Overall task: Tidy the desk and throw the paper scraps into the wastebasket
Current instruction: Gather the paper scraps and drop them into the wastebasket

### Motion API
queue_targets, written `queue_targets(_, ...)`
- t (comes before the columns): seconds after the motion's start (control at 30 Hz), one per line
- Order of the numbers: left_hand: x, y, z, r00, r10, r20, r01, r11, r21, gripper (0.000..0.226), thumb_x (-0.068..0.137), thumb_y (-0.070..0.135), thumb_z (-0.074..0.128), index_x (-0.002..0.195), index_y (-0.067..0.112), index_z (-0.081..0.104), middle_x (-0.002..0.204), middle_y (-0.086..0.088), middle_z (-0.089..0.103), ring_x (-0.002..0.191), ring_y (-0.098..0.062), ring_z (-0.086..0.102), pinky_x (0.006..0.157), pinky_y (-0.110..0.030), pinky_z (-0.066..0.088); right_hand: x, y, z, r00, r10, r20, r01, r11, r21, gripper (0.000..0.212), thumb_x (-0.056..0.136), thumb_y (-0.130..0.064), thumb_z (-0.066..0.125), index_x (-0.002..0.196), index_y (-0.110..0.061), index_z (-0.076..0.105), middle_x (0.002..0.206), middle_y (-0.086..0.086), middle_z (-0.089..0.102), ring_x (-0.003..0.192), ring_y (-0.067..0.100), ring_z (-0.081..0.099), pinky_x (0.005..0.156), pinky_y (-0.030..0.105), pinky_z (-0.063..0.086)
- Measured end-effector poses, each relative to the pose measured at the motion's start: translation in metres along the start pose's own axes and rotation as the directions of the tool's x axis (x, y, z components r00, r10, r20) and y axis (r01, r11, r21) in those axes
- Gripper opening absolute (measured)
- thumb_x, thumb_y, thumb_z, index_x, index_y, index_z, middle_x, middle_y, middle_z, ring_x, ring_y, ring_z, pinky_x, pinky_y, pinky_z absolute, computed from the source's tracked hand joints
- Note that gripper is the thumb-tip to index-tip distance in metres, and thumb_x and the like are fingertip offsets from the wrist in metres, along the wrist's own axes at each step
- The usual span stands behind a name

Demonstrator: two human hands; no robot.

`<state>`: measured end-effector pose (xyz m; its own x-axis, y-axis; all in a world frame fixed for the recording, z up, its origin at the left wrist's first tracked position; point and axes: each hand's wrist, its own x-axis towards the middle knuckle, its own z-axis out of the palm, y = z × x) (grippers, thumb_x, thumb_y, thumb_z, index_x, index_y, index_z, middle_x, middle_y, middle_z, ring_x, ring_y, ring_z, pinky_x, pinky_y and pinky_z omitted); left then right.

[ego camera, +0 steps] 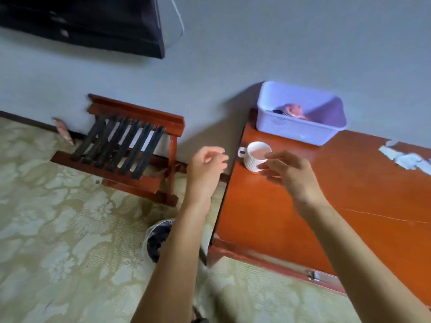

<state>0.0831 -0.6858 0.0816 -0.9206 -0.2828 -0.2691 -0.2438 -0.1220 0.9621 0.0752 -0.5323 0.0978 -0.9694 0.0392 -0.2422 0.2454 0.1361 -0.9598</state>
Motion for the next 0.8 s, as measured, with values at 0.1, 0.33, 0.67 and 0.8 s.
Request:
queue_targets(0.1, -0.053, 0.013, 0.070, 0.992, 0.077, 0.097, -0.083, 0.994, 0.068, 0.021, 0.089, 0.006, 0.051, 0.078, 0.019, 0.062, 0.088, -0.008, 0.067, 0.075, -0.017, 0.064, 0.078, -0.028, 0.053, -0.039, -0.009, -0.080, 0.996, -0.079, -0.052, 0.078, 0.997, -0.015, 0.019, 0.090, 0.001, 0.050, 0.080, -0.013, 0.058, 0.072, 0.006, 0.065, 0.047, -0.001, 0.061, 0.054, 0.010, 0.049)
queue_targets(0.33, -0.157, -0.004, 0.225, 0.961, 0.092, 0.260, -0.126, 0.985, 0.115, 0.023, 0.090, 0.006, 0.047, 0.078, 0.020, 0.060, 0.083, -0.002, 0.066, 0.078, -0.018, 0.065, 0.080, -0.028, 0.053, -0.110, 0.015, -0.254, 0.973, -0.076, -0.216, 0.070, 0.997, -0.033, 0.011, 0.092, 0.000, 0.049, 0.093, -0.002, 0.060, 0.076, 0.010, 0.065, 0.062, 0.014, 0.060, 0.057, 0.014, 0.048)
queue_targets(0.67, -0.214, -0.048, 0.405, 0.895, -0.042, 0.444, -0.104, 0.949, 0.299, 0.017, 0.091, 0.009, 0.046, 0.091, 0.013, 0.062, 0.095, -0.008, 0.067, 0.085, -0.020, 0.066, 0.082, -0.029, 0.053, -0.128, 0.087, -0.432, 0.900, 0.091, -0.426, -0.075, 0.996, 0.055, 0.016, 0.090, -0.003, 0.050, 0.081, -0.010, 0.061, 0.076, 0.010, 0.068, 0.070, 0.019, 0.061, 0.062, 0.023, 0.047)
queue_targets(0.8, -0.197, -0.061, 0.461, 0.887, -0.086, 0.454, -0.105, 0.919, 0.379, 0.016, 0.091, 0.009, 0.047, 0.094, 0.013, 0.062, 0.097, -0.007, 0.067, 0.086, -0.020, 0.066, 0.081, -0.029, 0.053, -0.095, 0.106, -0.475, 0.890, 0.146, -0.432, -0.132, 0.989, 0.064, 0.018, 0.090, -0.001, 0.049, 0.080, -0.011, 0.059, 0.075, 0.009, 0.066, 0.068, 0.019, 0.060, 0.063, 0.024, 0.048)
